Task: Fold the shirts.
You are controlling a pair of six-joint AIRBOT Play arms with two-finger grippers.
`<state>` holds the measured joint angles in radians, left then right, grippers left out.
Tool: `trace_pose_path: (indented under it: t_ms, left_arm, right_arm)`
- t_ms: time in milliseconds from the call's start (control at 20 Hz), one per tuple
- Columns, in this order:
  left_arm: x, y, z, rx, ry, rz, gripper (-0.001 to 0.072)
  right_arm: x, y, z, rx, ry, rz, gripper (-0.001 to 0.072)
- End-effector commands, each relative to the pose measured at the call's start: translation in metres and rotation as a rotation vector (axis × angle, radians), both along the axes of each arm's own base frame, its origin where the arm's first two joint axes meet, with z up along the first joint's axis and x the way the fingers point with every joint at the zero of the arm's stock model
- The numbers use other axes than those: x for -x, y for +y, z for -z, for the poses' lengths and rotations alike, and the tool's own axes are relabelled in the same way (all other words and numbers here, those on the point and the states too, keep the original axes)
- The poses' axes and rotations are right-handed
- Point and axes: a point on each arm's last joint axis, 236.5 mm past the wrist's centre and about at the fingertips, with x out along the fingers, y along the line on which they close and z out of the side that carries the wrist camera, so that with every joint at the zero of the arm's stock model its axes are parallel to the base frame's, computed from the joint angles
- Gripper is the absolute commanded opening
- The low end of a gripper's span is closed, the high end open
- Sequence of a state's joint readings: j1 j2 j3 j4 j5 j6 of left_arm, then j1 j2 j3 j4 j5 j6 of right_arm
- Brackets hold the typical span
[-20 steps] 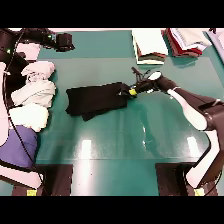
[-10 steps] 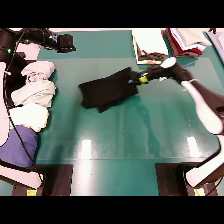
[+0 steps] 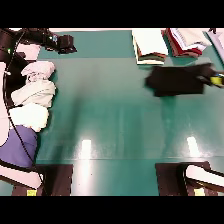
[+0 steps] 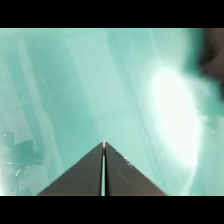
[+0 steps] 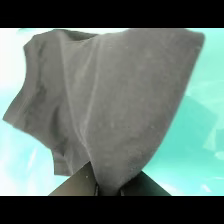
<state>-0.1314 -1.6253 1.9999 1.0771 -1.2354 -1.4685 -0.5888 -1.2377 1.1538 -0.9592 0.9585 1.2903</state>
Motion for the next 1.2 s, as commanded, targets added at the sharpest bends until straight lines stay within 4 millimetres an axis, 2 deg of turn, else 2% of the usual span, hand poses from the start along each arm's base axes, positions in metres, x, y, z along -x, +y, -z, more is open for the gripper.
trace_pose_path:
  t_ms: [0,50,150,300,400,550,650,700,800,850,1000,1100,1150]
  left_arm:
    - [0.000,-0.003,-0.003,0.023,0.001,-0.003,0.0023]
    - [0.000,-0.003,-0.003,0.028,0.003,-0.009,0.0024]
    - [0.000,-0.003,-0.003,0.028,0.003,-0.009,0.0024]
    - [0.000,-0.003,-0.003,0.029,0.003,-0.008,0.0023]
    - [0.000,-0.003,-0.004,0.028,0.002,-0.007,0.0024]
    - [0.000,-0.003,-0.003,0.028,0.003,-0.007,0.0024]
    - [0.001,-0.003,-0.003,0.027,0.007,-0.005,0.0024]
    - [0.001,-0.004,-0.002,0.025,0.010,-0.003,0.0024]
    - [0.002,-0.004,-0.001,0.022,0.013,0.002,0.0024]
    - [0.003,-0.004,-0.001,0.020,0.011,0.005,0.0025]
    - [0.003,-0.004,-0.002,0.023,0.012,0.007,0.0024]
    - [0.004,-0.007,-0.003,0.037,0.014,0.013,0.0025]
    - [0.005,-0.009,-0.004,0.046,0.014,0.016,0.0025]
  right_arm:
    - [0.083,-0.100,-0.004,0.048,-0.021,0.330,0.0017]
    - [0.105,-0.116,-0.002,0.054,-0.024,0.406,0.0017]
    - [0.138,-0.133,0.005,0.059,-0.024,0.513,0.0016]
    - [0.178,-0.134,0.024,0.090,0.047,0.608,0.0016]
    - [0.188,-0.118,0.040,0.088,0.111,0.588,0.0016]
    - [0.181,-0.084,0.057,0.082,0.189,0.471,0.0017]
    - [0.180,-0.069,0.064,0.112,0.253,0.400,0.0019]
    - [0.182,-0.066,0.066,0.128,0.284,0.382,0.0066]
    - [0.188,-0.068,0.063,0.171,0.325,0.355,0.0443]
    - [0.195,-0.075,0.058,0.214,0.358,0.349,0.0560]
    - [0.219,-0.114,0.019,0.366,0.412,0.396,0.0576]
    - [0.212,-0.124,-0.015,0.376,0.337,0.441,0.0576]
    - [0.196,-0.118,-0.029,0.342,0.266,0.439,0.0574]
